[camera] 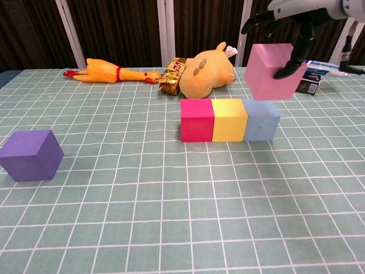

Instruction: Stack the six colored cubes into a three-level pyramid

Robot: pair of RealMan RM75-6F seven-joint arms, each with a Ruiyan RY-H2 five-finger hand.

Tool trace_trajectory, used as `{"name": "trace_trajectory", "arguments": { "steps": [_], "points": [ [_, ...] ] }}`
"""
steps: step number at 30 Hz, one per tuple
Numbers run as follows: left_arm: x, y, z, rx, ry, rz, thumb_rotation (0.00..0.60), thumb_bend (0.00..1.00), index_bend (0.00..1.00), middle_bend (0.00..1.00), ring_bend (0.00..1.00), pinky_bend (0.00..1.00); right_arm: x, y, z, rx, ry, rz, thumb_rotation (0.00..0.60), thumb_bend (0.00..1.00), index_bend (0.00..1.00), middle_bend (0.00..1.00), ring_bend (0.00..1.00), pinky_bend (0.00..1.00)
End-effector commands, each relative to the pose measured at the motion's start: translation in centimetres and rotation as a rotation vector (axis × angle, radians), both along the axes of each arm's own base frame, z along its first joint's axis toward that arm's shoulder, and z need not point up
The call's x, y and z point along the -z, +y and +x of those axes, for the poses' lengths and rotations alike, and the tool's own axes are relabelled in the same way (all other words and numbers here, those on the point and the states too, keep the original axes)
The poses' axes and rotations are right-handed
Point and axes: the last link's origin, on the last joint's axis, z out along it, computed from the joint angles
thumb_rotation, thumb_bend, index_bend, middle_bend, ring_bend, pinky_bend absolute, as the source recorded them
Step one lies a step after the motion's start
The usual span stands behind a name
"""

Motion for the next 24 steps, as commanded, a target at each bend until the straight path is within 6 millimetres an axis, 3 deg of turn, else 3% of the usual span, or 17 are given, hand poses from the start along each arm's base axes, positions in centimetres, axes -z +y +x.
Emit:
{"name": "trace_trajectory", "arguments": {
  "steps": [1, 9, 24],
  "points": [
    [0.0, 0.0, 0.0, -0.001, -0.004, -0.001, 0.6, 0.1, 0.0, 0.03, 0.0, 0.03, 2.0, -0.7, 2.1, 0.005, 0.035, 0.023, 0.6, 0.27, 0.0, 0.41, 0.2, 0.0],
    [0.1, 0.0, 0.0, -0.006, -0.011, -0.012, 0.6, 0.1, 0.0, 0.03, 0.0, 0.03, 3.8, -2.1, 3.4, 0.075, 0.074, 0.007, 0.6, 0.27, 0.0, 0.41, 0.2, 0.0],
    [0.0, 0.2, -0.2, -0.015, -0.021, -0.012, 0.6, 0.1, 0.0, 0.03, 0.0, 0.03, 4.5, -3.5, 4.1, 0.246, 0.034, 0.011, 0.6, 0.27, 0.0, 0.41, 0.2, 0.0]
  ]
}}
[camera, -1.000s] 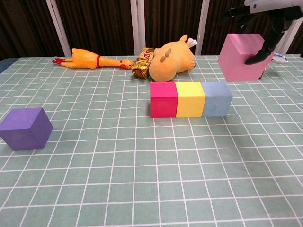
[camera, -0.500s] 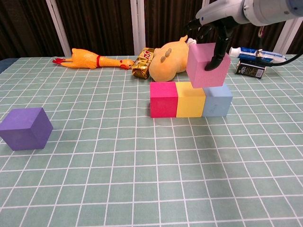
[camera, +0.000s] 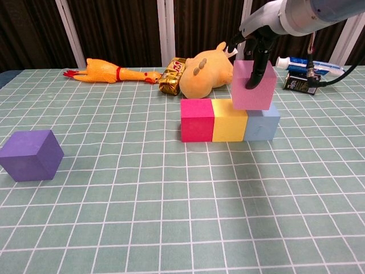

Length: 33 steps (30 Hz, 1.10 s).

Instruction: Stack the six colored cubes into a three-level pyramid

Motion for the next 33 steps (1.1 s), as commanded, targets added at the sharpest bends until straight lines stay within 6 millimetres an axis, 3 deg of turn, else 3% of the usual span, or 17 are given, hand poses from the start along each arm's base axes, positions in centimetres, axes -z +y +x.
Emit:
{"name": "trace_trajectory", "arguments": {
  "steps": [1, 15, 33],
  "points": [
    [0.0, 0.0, 0.0, -0.001, 0.0, -0.002, 0.6, 0.1, 0.0, 0.03, 0.0, 0.03, 0.2, -0.1, 0.3, 0.002, -0.011, 0.004, 0.6, 0.27, 0.0, 0.41, 0.2, 0.0],
    [0.0, 0.0, -0.1, -0.005, -0.001, 0.0, 0.6, 0.1, 0.0, 0.03, 0.0, 0.03, 1.4, -0.3, 0.9, -0.035, -0.041, 0.033, 0.6, 0.27, 0.0, 0.41, 0.2, 0.0],
    [0.0, 0.0, 0.0, -0.004, 0.002, -0.001, 0.6, 0.1, 0.0, 0.03, 0.0, 0.03, 1.0, -1.0, 0.0, -0.08, 0.01, 0.033, 0.6, 0.27, 0.0, 0.41, 0.2, 0.0]
  ]
}}
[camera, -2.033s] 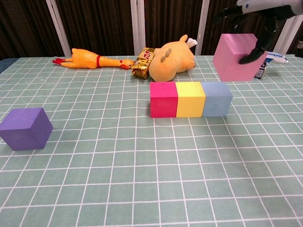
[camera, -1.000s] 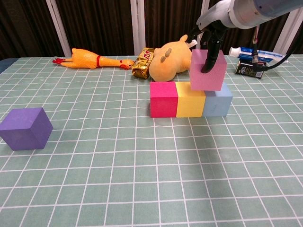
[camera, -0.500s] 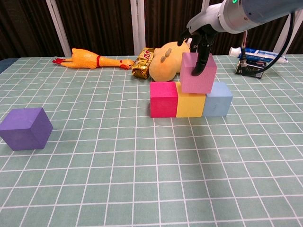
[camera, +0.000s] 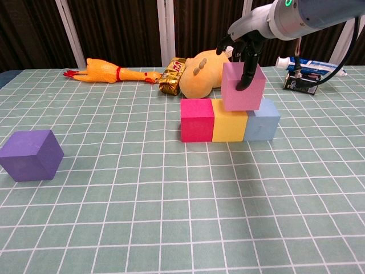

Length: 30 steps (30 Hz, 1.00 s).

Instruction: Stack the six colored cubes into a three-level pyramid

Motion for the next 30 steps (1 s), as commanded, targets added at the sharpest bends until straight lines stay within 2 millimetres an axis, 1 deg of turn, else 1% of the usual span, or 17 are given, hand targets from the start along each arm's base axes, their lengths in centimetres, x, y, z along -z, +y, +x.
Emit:
{"name": "trace_trajectory", "arguments": {
  "steps": [1, 13, 30],
  "points": [
    [0.01, -0.02, 0.03, 0.001, 0.0, 0.0, 0.6, 0.1, 0.0, 0.03, 0.0, 0.03, -0.04, -0.03, -0.17, -0.003, 0.008, 0.002, 0.6, 0.27, 0.0, 0.41, 0.2, 0.0],
    [0.01, -0.09, -0.08, 0.0, 0.001, 0.0, 0.6, 0.1, 0.0, 0.03, 0.0, 0.03, 0.0, -0.04, -0.99, 0.005, 0.027, 0.007, 0.6, 0.27, 0.0, 0.41, 0.2, 0.0],
    [0.06, -0.08, -0.08, -0.001, 0.004, -0.002, 0.6, 0.1, 0.0, 0.03, 0.0, 0.03, 0.22, -0.04, -1.02, 0.006, 0.027, 0.015, 0.6, 0.27, 0.0, 0.41, 0.2, 0.0]
  ]
}}
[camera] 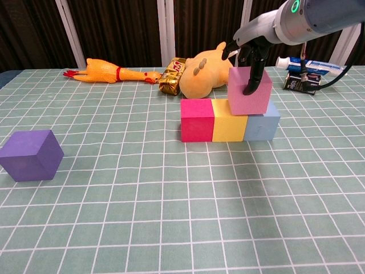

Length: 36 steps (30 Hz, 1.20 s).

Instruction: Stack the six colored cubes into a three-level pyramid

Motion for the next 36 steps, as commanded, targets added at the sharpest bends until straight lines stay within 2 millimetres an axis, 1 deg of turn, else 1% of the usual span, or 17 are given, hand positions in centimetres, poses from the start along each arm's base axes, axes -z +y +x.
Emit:
{"name": "trace_trajectory", "arguments": {
  "steps": [1, 36],
  "points": [
    [0.02, 0.0, -0.02, 0.0, 0.0, -0.001, 0.6, 0.1, 0.0, 0.03, 0.0, 0.03, 0.08, 0.0, -0.01, 0.002, -0.003, 0.001, 0.6, 0.27, 0.0, 0.41, 0.2, 0.0],
    [-0.03, -0.03, -0.1, -0.001, 0.0, -0.001, 0.6, 0.1, 0.0, 0.03, 0.0, 0.03, 0.33, -0.06, 0.01, -0.006, 0.015, -0.001, 0.6, 0.27, 0.0, 0.41, 0.2, 0.0]
  ]
}}
